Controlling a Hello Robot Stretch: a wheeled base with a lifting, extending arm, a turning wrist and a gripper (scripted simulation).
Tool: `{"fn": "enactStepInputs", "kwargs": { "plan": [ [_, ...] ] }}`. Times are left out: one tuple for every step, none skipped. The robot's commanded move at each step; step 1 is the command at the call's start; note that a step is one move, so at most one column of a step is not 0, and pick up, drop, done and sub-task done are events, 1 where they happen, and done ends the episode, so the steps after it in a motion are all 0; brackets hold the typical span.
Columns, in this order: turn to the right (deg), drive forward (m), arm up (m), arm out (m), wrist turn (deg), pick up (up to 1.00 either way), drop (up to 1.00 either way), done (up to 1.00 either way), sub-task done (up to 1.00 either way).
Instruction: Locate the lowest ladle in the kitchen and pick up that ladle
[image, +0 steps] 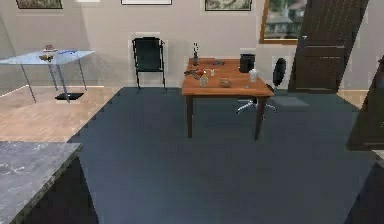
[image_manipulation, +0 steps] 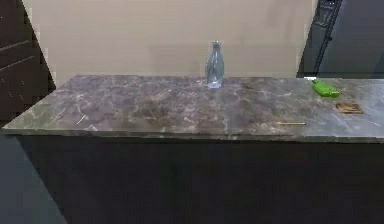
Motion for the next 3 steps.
{"fn": "enactStepInputs", "kwargs": {
  "plan": [
    [0.0,0.50,0.00,0.00,0.0,0.00,0.00,0.00,0.00],
    [-45.0,0.00,0.00,0.00,0.0,0.00,0.00,0.00,0.00],
    [45.0,0.00,0.00,0.00,0.0,0.00,0.00,0.00,0.00]
  ]
}}
